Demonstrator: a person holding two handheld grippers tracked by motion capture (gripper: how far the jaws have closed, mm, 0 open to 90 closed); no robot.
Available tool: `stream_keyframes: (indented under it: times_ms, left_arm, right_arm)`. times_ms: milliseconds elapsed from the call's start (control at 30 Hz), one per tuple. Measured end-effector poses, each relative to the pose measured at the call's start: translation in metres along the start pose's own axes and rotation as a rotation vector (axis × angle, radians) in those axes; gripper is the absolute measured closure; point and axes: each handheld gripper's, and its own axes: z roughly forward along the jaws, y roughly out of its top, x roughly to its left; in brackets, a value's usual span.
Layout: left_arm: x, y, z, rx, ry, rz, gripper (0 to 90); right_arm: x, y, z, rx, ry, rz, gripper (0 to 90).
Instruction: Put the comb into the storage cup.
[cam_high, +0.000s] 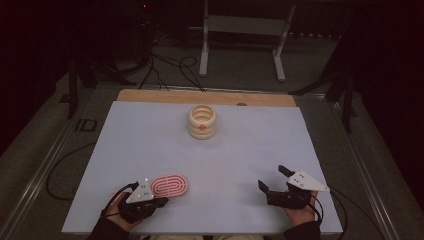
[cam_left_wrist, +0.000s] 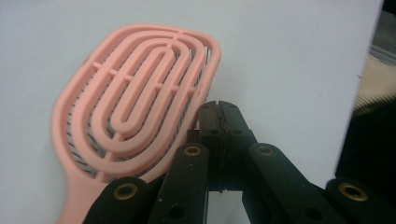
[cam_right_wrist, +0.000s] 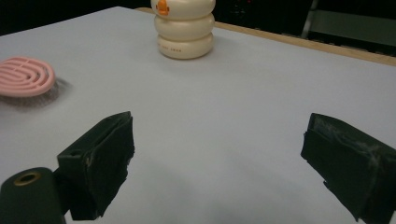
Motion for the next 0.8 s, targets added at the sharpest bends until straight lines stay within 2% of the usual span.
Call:
stream_keyframes:
  times_ms: [33,67,200,267,300,533,800]
  left_arm:
    - [0.0000,0.0000,0.0000,0.000,0.000,0.000,90.0]
    - [0.0020,0.0001,0.0010,0.006,0.021,-0.023,90.0]
    - [0.0048,0.0008,0.0023,0.017,0.062,-0.046,90.0]
    - [0.0048,0.0008,0.0023,0.017,0.062,-0.046,90.0]
    - [0.0071,0.0003,0.0038,0.027,0.084,-0.070,90.0]
    - [0.0076,0.0007,0.0049,0.033,0.090,-0.079,89.9]
    - [0.0054,0.0012,0.0059,0.029,0.057,-0.076,86.5]
  right_arm:
    - [0.0000,0.0000,0.0000,0.000,0.000,0.000,8.9]
    - [0.0003,0.0000,0.0003,0.000,-0.001,-0.001,8.9]
    - [0.0005,0.0000,0.0004,0.002,-0.002,-0.002,8.9]
    - [0.0004,0.0000,0.0004,0.002,-0.002,-0.002,8.9]
    - [0.0004,0.0000,0.0004,0.002,-0.002,-0.002,8.9]
    - [0.0003,-0.0001,0.0004,0.004,-0.003,-0.003,8.9]
    - [0.0003,-0.0001,0.0003,0.003,-0.004,-0.002,8.9]
